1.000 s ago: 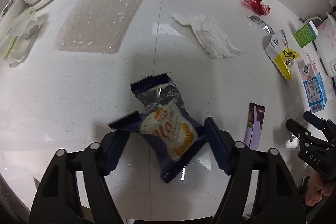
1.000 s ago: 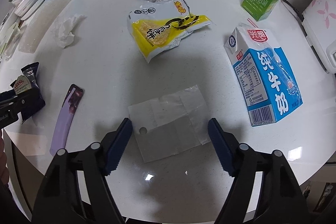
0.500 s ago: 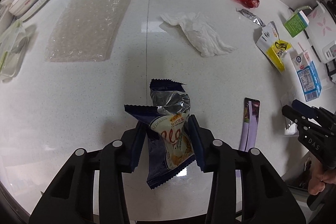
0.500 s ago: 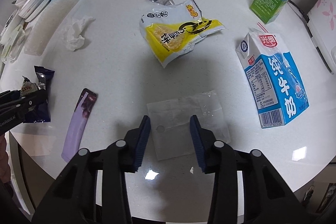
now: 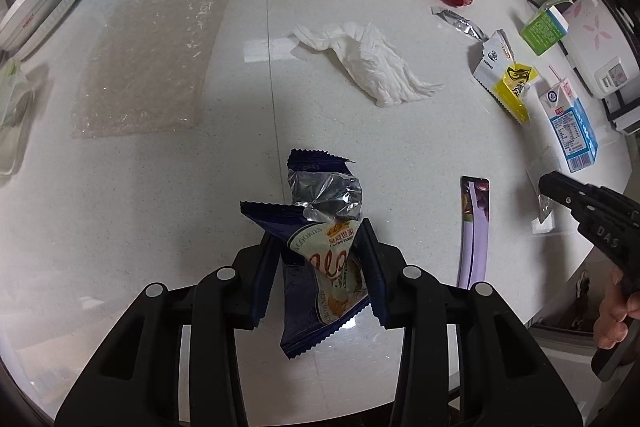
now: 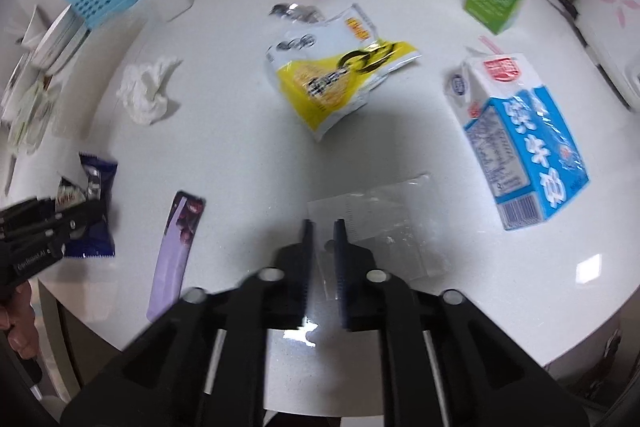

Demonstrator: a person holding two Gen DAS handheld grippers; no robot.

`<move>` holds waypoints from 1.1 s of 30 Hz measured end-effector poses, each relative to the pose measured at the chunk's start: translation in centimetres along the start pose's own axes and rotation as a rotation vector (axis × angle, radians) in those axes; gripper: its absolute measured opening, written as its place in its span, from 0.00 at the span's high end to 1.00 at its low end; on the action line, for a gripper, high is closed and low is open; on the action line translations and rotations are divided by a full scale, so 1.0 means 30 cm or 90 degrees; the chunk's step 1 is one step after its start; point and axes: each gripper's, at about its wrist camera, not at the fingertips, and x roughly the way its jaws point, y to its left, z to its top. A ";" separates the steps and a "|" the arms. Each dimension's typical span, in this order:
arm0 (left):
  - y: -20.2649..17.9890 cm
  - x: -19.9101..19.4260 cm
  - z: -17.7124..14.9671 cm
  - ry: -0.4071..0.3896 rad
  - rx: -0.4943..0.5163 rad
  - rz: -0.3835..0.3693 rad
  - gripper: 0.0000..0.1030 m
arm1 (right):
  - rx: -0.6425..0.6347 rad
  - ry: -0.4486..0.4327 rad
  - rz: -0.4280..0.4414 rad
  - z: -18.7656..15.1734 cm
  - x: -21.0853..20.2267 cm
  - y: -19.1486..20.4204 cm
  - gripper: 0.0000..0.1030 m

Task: Collect trash
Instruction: 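Lift the blue wrapper and clear bag and carry both toward the green wastebasket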

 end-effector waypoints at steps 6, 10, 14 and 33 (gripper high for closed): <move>0.021 -0.008 -0.001 0.000 0.010 -0.010 0.62 | 0.035 -0.006 -0.064 0.020 0.000 -0.047 0.31; 0.013 -0.017 0.006 -0.004 0.020 -0.018 0.62 | 0.046 0.031 -0.066 0.014 0.052 -0.072 0.28; 0.002 -0.026 0.008 -0.006 0.027 -0.023 0.62 | 0.050 0.041 -0.074 0.009 0.079 -0.090 0.28; -0.018 -0.036 0.016 -0.010 0.033 -0.031 0.62 | 0.002 0.025 -0.040 0.000 0.097 -0.098 0.52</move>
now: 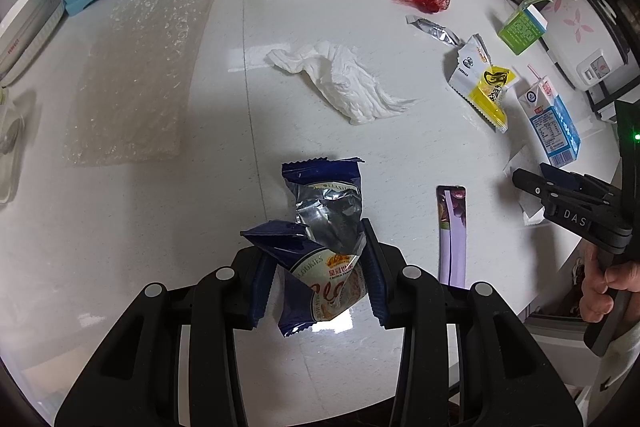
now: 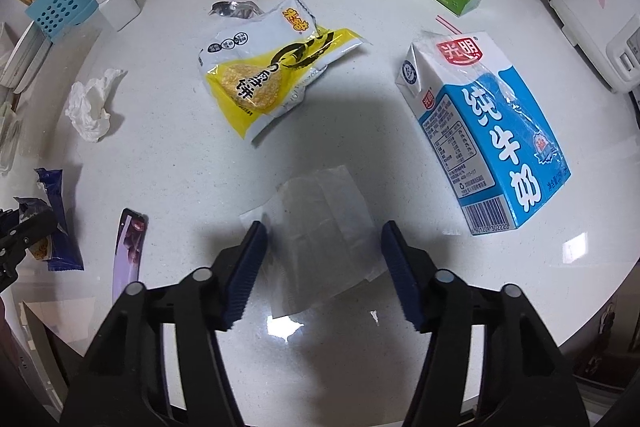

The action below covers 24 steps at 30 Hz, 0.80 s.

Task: Collect trash
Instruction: 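Lift the blue wrapper and clear bag and carry both toward the green wastebasket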

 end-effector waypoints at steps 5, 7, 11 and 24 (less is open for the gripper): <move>-0.006 -0.003 0.002 -0.004 0.004 -0.001 0.62 | -0.011 -0.005 0.007 0.020 -0.016 0.015 0.80; -0.008 -0.006 0.001 -0.006 0.007 0.000 0.64 | -0.012 -0.008 0.010 0.021 -0.021 0.029 0.87; -0.013 -0.015 -0.003 -0.016 0.014 0.004 0.68 | -0.003 -0.018 0.017 0.016 -0.029 0.050 0.92; -0.062 -0.131 -0.052 -0.074 -0.016 0.025 0.69 | -0.017 -0.061 0.073 -0.046 -0.150 0.018 0.93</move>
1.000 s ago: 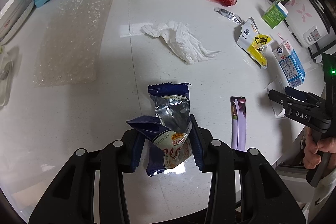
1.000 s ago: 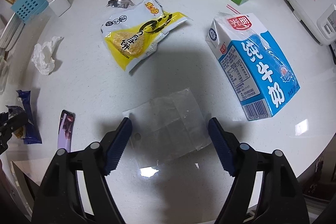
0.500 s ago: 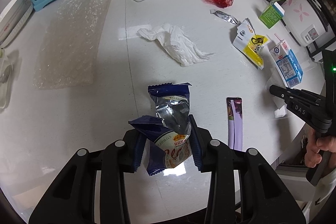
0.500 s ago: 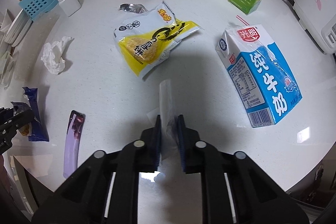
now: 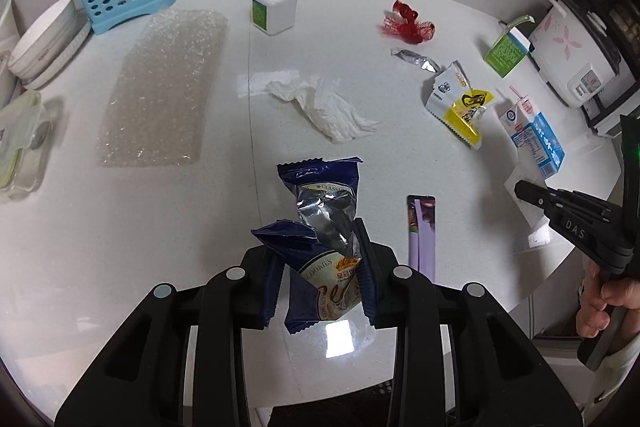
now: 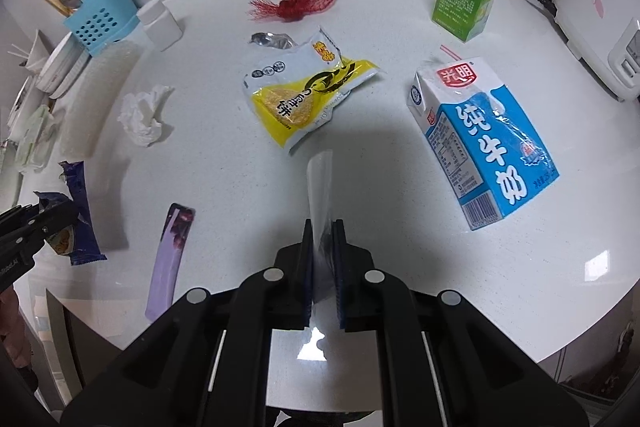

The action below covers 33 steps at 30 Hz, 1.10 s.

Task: Collect trash
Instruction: 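Lift the blue wrapper and clear bag and carry both toward the green wastebasket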

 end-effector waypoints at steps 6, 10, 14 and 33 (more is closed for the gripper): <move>-0.037 -0.048 -0.051 -0.015 -0.013 0.018 0.69 | -0.015 -0.017 0.023 -0.059 -0.068 -0.006 0.93; -0.069 -0.075 -0.097 -0.023 -0.020 0.026 0.69 | -0.027 -0.024 0.033 -0.108 -0.107 -0.016 0.93; -0.108 -0.101 -0.146 -0.028 -0.024 0.029 0.69 | -0.038 -0.032 0.040 -0.158 -0.152 -0.029 0.93; -0.307 -0.235 -0.422 -0.068 -0.018 0.027 0.69 | -0.063 -0.074 0.056 -0.465 -0.349 -0.085 0.93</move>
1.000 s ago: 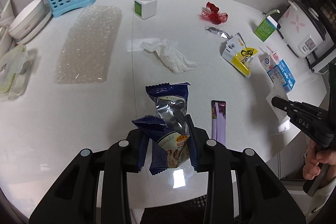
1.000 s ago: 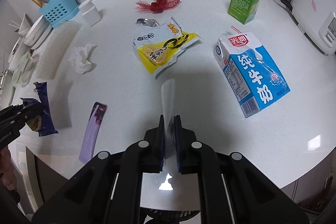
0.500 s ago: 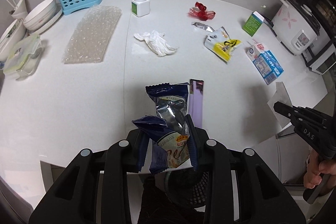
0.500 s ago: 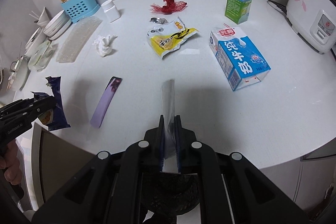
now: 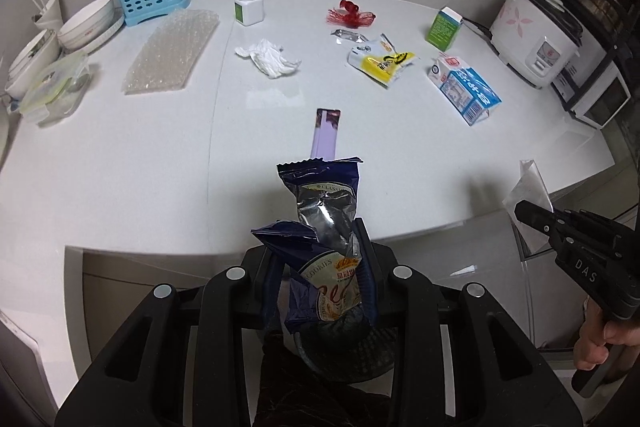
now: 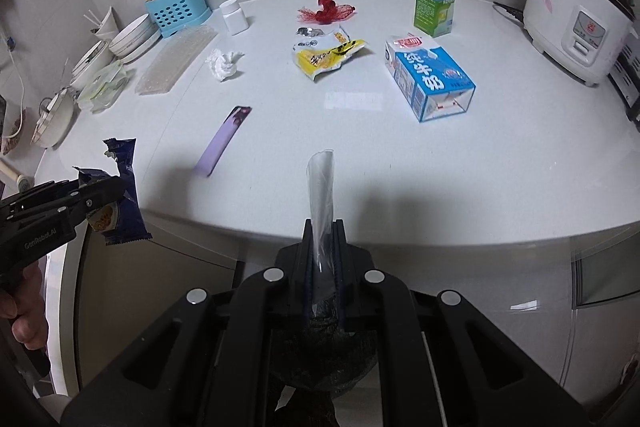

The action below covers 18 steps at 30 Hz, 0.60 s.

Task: Collect trash
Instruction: 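Lift the blue wrapper and clear bag and carry both toward the green wastebasket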

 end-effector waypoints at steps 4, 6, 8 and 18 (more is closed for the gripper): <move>-0.016 -0.012 -0.073 -0.001 -0.003 -0.001 0.69 | -0.008 0.003 0.003 -0.068 -0.015 0.007 0.93; -0.025 -0.009 -0.108 0.003 -0.004 0.000 0.69 | -0.011 0.007 0.006 -0.104 -0.017 0.010 0.93; -0.031 -0.004 -0.139 0.005 -0.004 -0.001 0.69 | -0.016 0.013 0.008 -0.139 -0.015 0.012 0.93; -0.065 0.030 -0.272 0.001 0.006 -0.027 0.69 | -0.020 0.027 0.017 -0.277 -0.004 0.030 0.93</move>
